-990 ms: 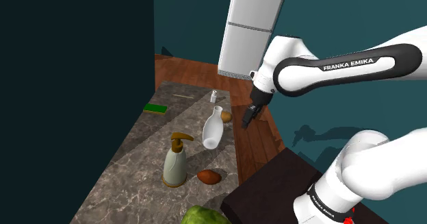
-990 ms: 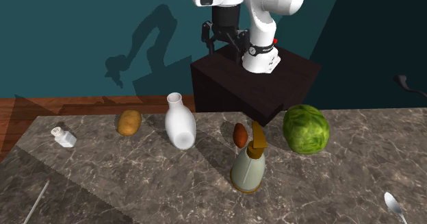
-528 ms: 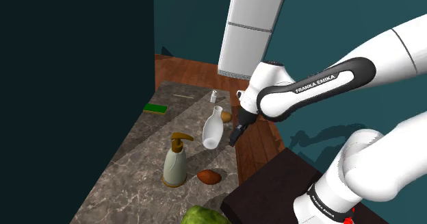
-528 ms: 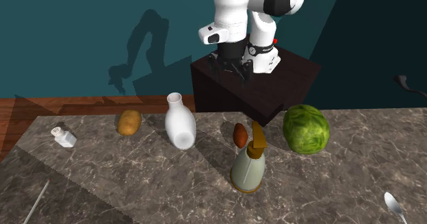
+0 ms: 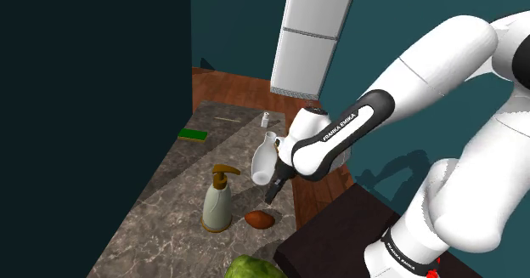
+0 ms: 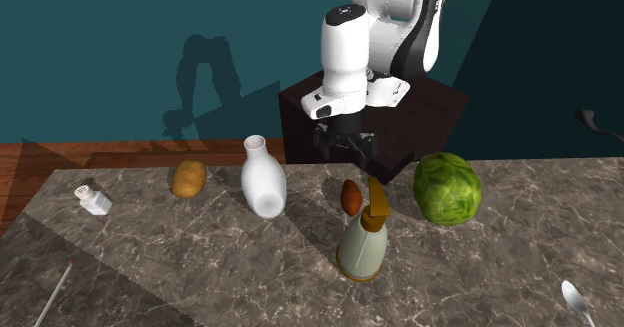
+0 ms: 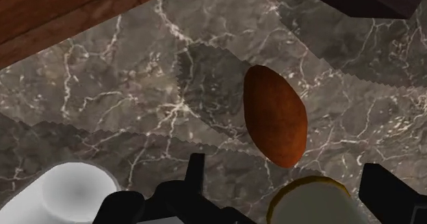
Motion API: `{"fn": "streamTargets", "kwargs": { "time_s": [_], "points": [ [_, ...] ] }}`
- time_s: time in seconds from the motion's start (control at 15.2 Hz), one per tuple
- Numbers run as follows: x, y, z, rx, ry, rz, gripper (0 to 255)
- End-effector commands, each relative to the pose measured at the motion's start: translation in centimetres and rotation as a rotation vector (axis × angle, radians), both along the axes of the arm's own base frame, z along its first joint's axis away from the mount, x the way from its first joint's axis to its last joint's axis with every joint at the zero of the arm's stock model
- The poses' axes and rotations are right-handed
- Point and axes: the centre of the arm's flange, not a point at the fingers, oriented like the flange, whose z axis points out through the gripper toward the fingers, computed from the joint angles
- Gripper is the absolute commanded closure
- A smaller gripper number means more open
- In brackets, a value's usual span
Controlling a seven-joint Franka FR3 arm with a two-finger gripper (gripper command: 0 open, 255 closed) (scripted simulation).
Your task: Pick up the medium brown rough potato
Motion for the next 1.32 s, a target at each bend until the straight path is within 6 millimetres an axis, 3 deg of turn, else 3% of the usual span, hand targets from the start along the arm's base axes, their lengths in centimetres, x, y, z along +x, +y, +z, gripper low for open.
{"fn": "streamTargets", "kwargs": {
  "time_s": [0.0,0.26,0.79,0.92,0.99,1.25],
  "points": [
    [0.2,1.2,-2.5,0.011,-0.004,0.013,0],
    [0.6,3.5,-7.1,0.035,-0.008,0.041,0],
    [0.6,3.5,-11.2,0.036,-0.008,0.042,0],
    [0.6,3.5,-11.2,0.036,-0.008,0.042,0],
    [0.6,3.6,-11.1,0.036,-0.008,0.042,255],
    [0.6,3.6,-11.1,0.036,-0.008,0.042,255]
  ]
}}
